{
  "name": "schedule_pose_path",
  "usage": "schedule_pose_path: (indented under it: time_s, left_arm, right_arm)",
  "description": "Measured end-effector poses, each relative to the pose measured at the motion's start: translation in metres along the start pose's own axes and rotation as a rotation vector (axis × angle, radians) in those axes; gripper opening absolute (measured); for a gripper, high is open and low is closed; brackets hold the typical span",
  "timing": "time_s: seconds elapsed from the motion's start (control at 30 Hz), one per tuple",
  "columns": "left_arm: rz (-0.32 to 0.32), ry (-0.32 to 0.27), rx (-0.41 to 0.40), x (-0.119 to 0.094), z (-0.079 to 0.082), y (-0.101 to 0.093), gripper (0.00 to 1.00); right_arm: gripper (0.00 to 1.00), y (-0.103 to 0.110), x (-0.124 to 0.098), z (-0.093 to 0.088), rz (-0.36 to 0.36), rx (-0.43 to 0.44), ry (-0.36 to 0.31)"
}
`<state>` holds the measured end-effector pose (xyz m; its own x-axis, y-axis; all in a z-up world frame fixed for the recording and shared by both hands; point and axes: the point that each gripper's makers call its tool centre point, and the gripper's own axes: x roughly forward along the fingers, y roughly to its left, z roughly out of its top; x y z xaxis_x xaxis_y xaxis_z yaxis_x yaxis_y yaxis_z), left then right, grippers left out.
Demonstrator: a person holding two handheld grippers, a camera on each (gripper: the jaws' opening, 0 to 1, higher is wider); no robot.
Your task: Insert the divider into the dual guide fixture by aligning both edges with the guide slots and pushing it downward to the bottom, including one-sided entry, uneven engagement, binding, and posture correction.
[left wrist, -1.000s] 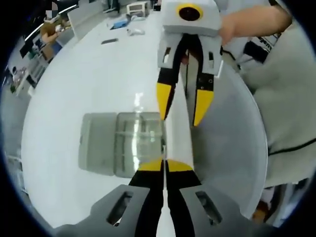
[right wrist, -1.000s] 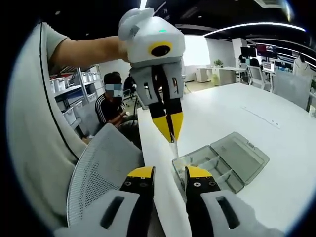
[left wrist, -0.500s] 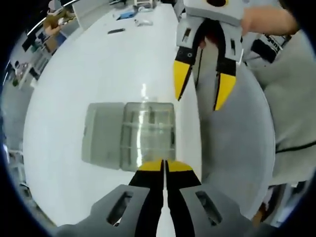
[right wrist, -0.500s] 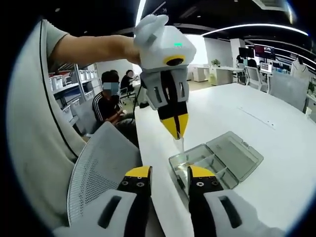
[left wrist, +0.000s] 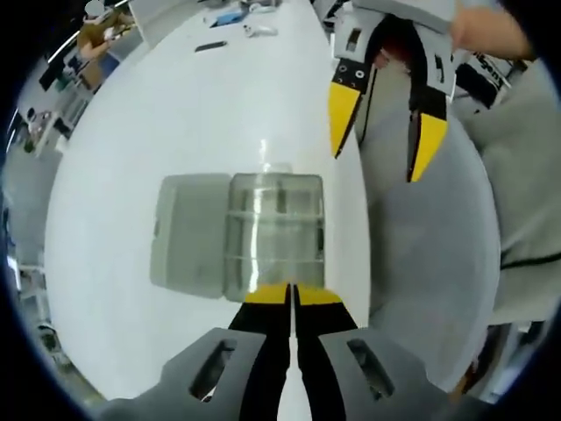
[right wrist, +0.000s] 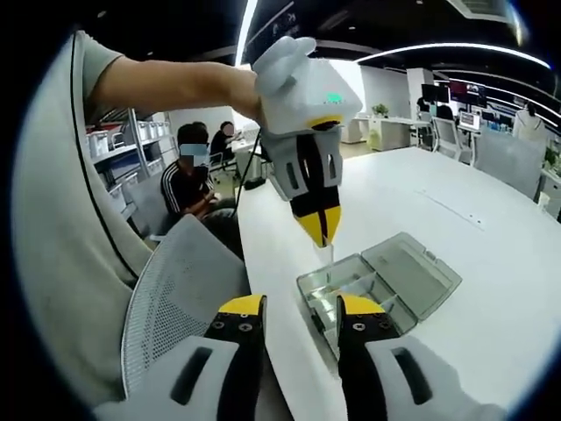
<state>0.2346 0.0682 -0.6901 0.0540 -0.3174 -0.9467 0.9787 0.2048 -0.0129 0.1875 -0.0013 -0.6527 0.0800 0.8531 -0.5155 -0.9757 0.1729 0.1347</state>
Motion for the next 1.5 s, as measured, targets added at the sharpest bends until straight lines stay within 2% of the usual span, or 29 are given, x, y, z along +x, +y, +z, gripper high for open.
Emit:
schedule_pose_path:
  time_s: [0.67,1.5]
  left_arm:
    - [0.04,-0.001,-0.03,0.014,-0.006,0.014,0.0]
    - [0.039,0.002,-0.023,0.024,-0.009,0.015,0.0]
  right_arm:
    - [0.3,0.002,-0.002,-0.001,-0.006,0.019,0.004]
    - [0.32,0.001,-0.002,-0.001,-0.008,0.036,-0.002]
